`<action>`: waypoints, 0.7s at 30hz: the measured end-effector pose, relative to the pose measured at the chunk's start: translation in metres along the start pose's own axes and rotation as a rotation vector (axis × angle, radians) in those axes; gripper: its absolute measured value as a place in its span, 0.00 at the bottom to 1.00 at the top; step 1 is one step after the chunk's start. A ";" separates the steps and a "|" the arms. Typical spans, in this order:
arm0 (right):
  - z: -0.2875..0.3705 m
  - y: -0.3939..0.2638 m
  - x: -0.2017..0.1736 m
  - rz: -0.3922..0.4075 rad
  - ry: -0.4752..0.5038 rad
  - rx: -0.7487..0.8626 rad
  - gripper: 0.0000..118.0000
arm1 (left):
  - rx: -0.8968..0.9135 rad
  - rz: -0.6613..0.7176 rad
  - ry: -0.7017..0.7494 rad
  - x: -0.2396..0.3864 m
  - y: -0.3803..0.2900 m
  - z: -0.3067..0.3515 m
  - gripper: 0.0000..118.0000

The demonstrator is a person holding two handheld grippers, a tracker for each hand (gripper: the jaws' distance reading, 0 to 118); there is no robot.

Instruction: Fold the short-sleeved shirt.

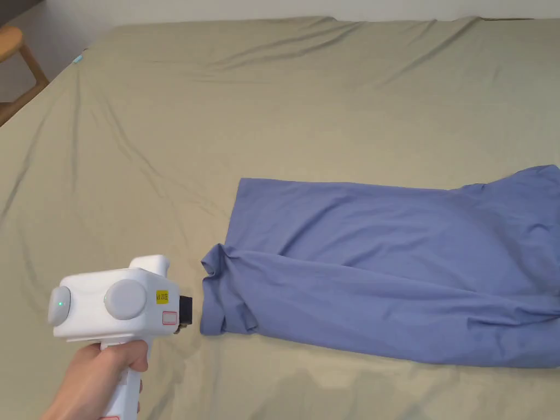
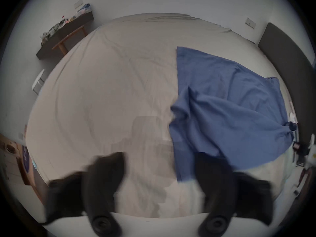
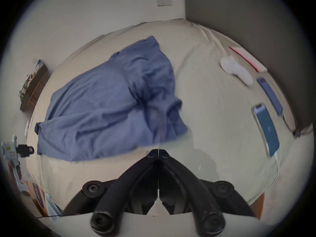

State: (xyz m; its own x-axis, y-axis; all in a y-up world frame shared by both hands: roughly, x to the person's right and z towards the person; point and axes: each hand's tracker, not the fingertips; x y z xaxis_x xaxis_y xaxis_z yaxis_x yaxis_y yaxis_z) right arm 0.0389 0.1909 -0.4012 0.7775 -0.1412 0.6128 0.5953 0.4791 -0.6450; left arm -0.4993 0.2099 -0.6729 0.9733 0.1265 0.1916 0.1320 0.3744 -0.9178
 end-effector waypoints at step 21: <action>-0.025 0.031 0.014 0.033 0.088 0.025 1.00 | -0.047 -0.081 0.011 0.062 0.012 -0.031 0.09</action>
State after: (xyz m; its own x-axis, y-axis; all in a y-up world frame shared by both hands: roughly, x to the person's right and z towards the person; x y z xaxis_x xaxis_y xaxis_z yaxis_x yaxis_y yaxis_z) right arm 0.0732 0.1817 -0.4241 0.8119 -0.2001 0.5485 0.5649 0.5065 -0.6515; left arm -0.4319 0.1940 -0.6824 0.9610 0.0873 0.2624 0.2189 0.3395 -0.9148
